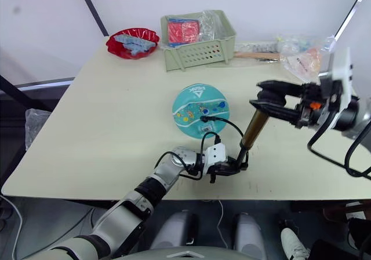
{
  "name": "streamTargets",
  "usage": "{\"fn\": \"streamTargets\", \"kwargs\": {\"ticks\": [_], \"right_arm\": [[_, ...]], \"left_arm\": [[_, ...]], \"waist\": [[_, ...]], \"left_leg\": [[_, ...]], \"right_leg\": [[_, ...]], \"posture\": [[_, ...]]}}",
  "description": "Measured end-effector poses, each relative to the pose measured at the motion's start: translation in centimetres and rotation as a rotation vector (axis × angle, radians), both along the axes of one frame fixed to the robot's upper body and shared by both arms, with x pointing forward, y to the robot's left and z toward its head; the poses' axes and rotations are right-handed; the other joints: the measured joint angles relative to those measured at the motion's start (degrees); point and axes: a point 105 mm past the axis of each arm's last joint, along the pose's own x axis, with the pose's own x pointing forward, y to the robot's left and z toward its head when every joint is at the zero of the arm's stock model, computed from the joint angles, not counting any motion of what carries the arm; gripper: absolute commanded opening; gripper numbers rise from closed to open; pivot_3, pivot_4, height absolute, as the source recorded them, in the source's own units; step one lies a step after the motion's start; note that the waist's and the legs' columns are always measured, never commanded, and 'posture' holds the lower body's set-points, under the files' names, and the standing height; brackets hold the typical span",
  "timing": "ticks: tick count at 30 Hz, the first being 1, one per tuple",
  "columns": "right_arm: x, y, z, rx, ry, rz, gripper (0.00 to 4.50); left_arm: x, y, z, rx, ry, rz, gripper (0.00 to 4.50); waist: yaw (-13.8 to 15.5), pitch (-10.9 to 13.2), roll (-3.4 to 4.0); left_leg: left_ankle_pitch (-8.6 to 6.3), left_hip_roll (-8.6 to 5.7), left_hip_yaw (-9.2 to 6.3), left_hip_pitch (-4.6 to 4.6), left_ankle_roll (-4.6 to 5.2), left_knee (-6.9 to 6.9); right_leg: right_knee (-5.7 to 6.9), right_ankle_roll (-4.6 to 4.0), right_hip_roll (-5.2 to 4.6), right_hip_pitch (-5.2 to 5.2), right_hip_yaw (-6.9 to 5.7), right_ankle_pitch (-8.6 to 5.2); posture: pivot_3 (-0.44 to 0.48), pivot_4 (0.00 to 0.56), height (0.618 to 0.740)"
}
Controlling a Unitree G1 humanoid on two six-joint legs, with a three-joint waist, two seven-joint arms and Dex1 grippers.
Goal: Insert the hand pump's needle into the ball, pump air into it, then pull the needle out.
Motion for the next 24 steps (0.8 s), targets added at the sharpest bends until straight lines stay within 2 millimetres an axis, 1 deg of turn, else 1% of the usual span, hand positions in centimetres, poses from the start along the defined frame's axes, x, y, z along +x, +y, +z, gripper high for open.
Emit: {"fn": "streamTargets", "kwargs": {"ticks": [6,10,12,16,20,22,24], "right_arm": [[0.3,0.6,-3.8,-0.025,0.022,-0.013,1.63],[0.4,0.9,-6.4,-0.035,0.032,-0.03,1.63],[0.4,1.0,-7.3,-0.047,0.032,-0.035,1.63],[0.3,1.3,-9.9,-0.099,0.041,-0.047,1.63],[0.1,1.5,-10.3,-0.1,0.023,-0.047,1.63],[0.1,1.6,-10.3,-0.102,0.018,-0.047,1.63],[0.2,1.6,-9.8,-0.1,0.004,-0.047,1.63]], "left_arm": [[0.1,0.1,-0.1,0.005,0.001,0.011,1.08],[0.1,0.1,-0.2,0.006,0.003,0.01,1.08],[0.1,0.1,-0.2,0.007,0.004,0.011,1.08],[0.2,0.1,-0.3,0.011,0.007,0.013,1.08],[0.2,0.1,-0.3,0.012,0.01,0.013,1.08],[0.2,0.0,-0.4,0.014,0.011,0.01,1.08],[0.2,0.0,-0.4,0.013,0.008,0.007,1.08]], "waist": [[-0.2,-0.36,-0.34],[-0.17,-0.45,-0.4],[-0.18,-0.52,-0.45],[-0.15,-0.72,-0.5],[-0.08,-0.81,-0.44],[-0.07,-0.81,-0.44],[-0.02,-0.81,-0.41]], "left_leg": [[0.0,0.03,-0.08,0.08,-0.01,0.02],[0.0,0.02,-0.1,0.07,-0.01,0.02],[0.0,0.02,-0.1,0.08,-0.01,0.03],[0.0,0.02,-0.13,0.08,-0.01,0.02],[0.0,0.02,-0.15,0.09,-0.01,0.02],[0.0,0.02,-0.17,0.1,-0.02,0.03],[0.0,0.02,-0.19,0.1,-0.02,0.04]], "right_leg": [[0.01,0.19,-0.01,0.08,-0.04,-0.11],[0.01,0.02,-0.01,0.09,-0.06,-0.01],[0.01,0.03,-0.01,0.09,-0.06,-0.02],[0.01,0.17,-0.02,0.1,-0.1,-0.11],[0.01,0.16,-0.02,0.13,-0.12,-0.1],[0.01,0.17,-0.02,0.14,-0.13,-0.1],[0.01,0.18,-0.04,0.15,-0.15,-0.11]], "posture": [[0.0,0.15,0.738],[0.0,0.15,0.738],[0.0,0.15,0.738],[0.0,0.15,0.738],[0.0,0.15,0.738],[0.0,0.15,0.738],[0.0,0.15,0.738]]}}
